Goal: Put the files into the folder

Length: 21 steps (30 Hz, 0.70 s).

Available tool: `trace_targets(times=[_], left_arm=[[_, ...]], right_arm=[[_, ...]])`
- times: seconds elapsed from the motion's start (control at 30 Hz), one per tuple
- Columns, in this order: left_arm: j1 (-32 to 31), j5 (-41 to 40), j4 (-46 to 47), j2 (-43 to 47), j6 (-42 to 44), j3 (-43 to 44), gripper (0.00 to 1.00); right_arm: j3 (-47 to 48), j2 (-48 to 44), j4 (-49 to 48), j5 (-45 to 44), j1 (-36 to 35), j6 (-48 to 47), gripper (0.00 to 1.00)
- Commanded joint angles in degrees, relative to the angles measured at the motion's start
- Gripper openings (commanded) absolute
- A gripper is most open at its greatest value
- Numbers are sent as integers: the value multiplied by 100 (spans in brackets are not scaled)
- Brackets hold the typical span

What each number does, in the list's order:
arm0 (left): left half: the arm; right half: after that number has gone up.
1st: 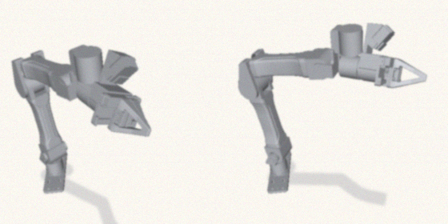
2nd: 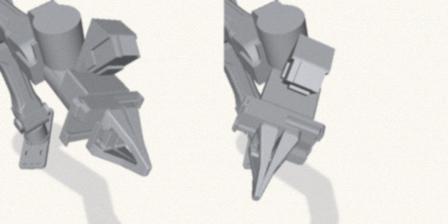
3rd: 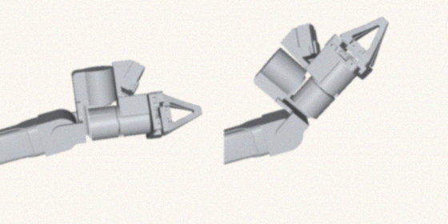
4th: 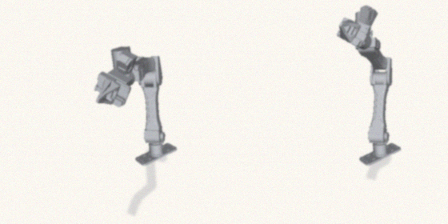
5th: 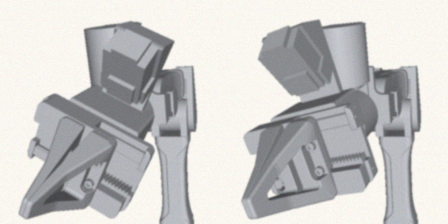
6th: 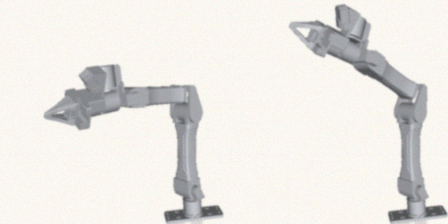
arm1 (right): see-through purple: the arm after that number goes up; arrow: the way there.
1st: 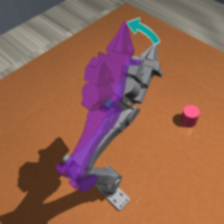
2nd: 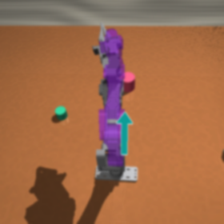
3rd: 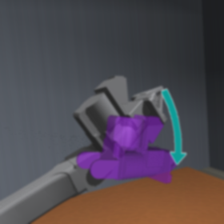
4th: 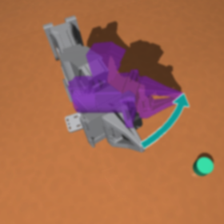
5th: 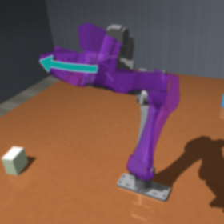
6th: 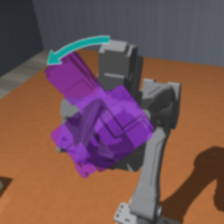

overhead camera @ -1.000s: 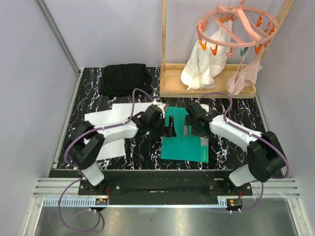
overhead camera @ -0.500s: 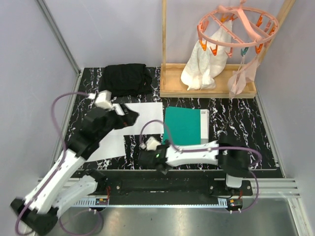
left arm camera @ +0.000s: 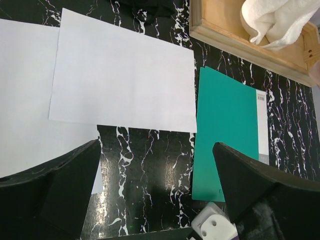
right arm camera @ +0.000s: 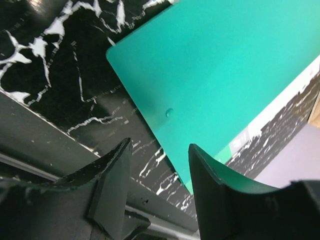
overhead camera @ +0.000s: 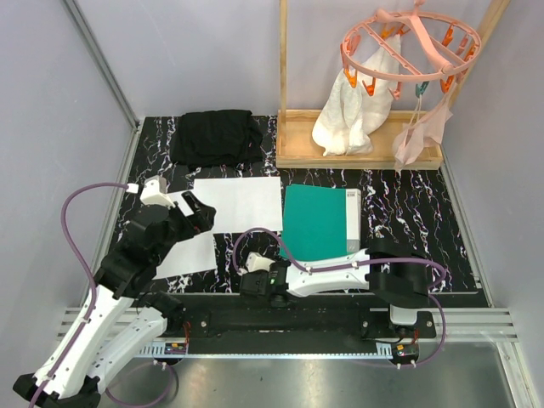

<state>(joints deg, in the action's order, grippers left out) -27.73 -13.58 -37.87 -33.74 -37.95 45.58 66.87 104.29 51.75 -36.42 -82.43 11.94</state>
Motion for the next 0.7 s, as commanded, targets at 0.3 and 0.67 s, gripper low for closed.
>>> trace_targets(times=[0.3, 0.67], left_arm=[[30, -171, 122, 157, -54, 30, 99], [48, -136, 122, 201, -72, -5, 99]], right_arm=[[-139, 311, -560, -541, -45, -535, 45], [-271, 531, -877, -638, 184, -799, 36]])
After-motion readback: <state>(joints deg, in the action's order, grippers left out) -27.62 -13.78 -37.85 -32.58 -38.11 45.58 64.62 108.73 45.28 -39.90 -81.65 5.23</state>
